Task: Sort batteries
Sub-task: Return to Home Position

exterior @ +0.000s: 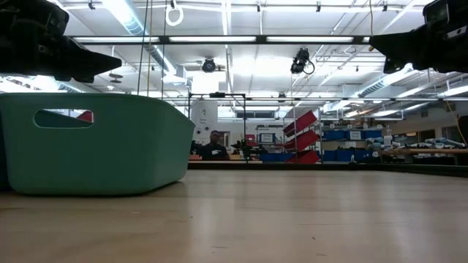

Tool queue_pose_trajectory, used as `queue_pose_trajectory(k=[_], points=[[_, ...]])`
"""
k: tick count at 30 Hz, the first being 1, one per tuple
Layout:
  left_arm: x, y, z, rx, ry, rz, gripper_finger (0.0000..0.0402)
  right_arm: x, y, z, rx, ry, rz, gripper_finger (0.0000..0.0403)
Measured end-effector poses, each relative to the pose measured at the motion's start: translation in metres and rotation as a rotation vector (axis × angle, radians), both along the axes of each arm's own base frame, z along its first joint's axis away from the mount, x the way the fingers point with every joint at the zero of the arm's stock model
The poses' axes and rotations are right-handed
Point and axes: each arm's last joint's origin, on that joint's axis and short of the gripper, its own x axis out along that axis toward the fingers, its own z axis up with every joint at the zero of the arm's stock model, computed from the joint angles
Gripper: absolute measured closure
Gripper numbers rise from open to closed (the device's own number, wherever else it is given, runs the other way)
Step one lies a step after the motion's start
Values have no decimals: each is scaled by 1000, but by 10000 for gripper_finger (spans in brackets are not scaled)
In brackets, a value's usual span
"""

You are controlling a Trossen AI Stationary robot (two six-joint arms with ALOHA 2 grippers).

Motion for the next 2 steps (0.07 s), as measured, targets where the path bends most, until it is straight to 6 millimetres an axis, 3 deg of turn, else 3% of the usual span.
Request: queue_pose_trajectory(k=[2], points=[[0,0,0,0,0,0,401,0,0,0,0,0,0,403]])
